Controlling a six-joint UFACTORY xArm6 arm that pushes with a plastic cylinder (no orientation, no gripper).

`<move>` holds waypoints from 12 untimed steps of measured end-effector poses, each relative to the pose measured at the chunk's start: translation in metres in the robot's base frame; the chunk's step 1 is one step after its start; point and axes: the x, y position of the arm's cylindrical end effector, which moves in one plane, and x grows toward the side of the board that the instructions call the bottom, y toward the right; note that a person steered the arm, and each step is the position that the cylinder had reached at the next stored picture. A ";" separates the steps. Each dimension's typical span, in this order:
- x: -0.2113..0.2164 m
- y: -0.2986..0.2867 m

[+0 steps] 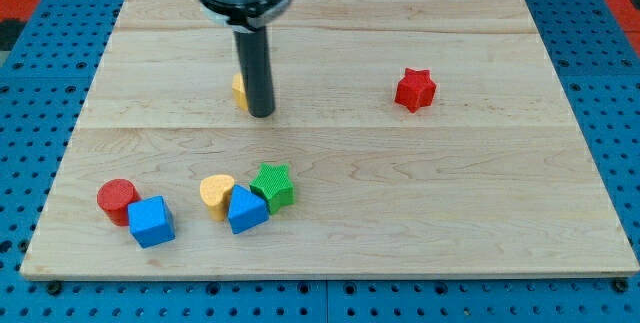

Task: Move the green star above the red star

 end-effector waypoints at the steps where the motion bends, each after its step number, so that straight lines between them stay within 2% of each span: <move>1: 0.006 0.005; 2: 0.020 0.104; 3: 0.124 0.155; 4: 0.205 0.098; 5: 0.181 0.029; 6: 0.116 0.008; 7: 0.071 0.003; 8: 0.064 0.030; 9: 0.033 0.039; 10: -0.014 0.040; 11: -0.017 0.090; 12: 0.016 0.107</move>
